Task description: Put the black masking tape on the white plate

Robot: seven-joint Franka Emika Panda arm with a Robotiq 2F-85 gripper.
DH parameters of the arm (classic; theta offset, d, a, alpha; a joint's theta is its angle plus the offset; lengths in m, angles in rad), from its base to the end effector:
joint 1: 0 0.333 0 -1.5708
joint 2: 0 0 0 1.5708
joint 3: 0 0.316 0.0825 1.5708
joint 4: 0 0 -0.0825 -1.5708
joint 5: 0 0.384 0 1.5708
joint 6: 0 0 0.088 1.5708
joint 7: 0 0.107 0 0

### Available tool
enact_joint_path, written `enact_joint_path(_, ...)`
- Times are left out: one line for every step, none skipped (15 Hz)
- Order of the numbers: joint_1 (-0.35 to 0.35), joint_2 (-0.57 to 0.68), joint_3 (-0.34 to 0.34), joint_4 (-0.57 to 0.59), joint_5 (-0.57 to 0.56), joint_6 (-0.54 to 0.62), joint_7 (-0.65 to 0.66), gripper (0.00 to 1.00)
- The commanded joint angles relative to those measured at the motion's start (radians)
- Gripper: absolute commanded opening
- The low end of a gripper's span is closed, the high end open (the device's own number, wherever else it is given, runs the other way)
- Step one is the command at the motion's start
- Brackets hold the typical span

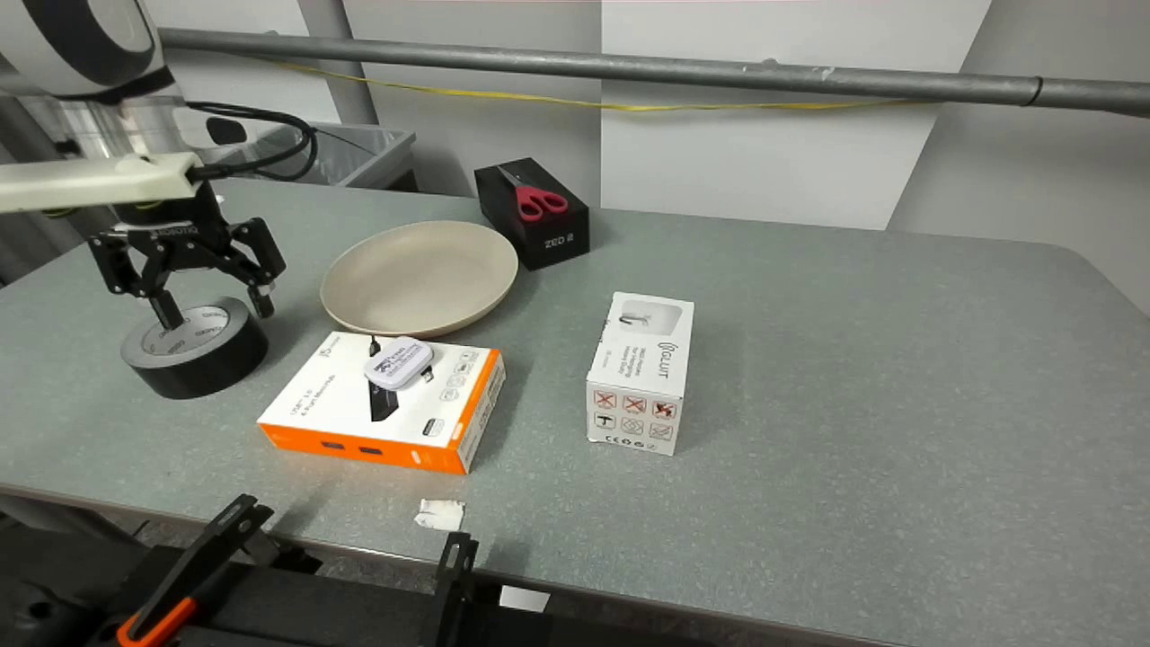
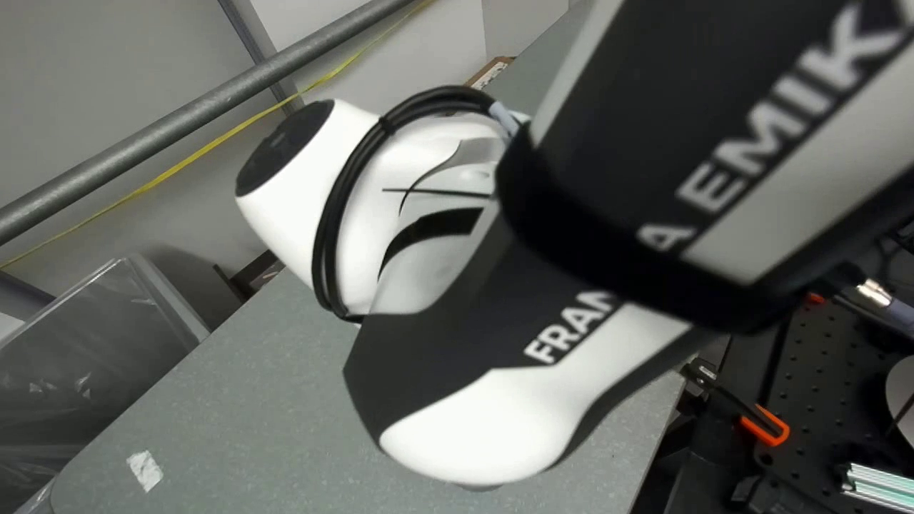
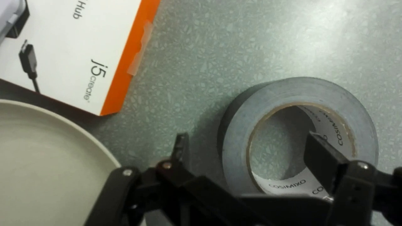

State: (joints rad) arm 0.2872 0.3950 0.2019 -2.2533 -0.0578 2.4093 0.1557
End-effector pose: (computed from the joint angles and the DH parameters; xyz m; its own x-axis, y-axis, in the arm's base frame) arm 0.4515 0.2451 0.1731 0.9048 0.3575 -0.2312 0.3644 -0.9311 -0.0137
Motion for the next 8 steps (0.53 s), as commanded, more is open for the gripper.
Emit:
enact_joint_path(0.038, 0.088, -0.025, 0.081, -0.053, -0.004, 0.029, 0.66)
enact_joint_path(0.041, 0.101, -0.027, 0.093, -0.055, -0.005, 0.026, 0.58)
enact_joint_path(0.042, 0.111, -0.029, 0.102, -0.055, -0.006, 0.022, 0.49)
enact_joint_path(0.043, 0.117, -0.031, 0.109, -0.054, -0.006, 0.020, 0.42)
enact_joint_path(0.042, 0.118, -0.032, 0.113, -0.052, -0.004, 0.017, 0.35)
enact_joint_path(0.040, 0.119, -0.032, 0.118, -0.048, -0.005, 0.013, 0.26)
enact_joint_path(0.036, 0.115, -0.034, 0.121, -0.047, -0.005, 0.012, 0.19)
enact_joint_path(0.032, 0.108, -0.035, 0.122, -0.040, -0.007, 0.009, 0.11)
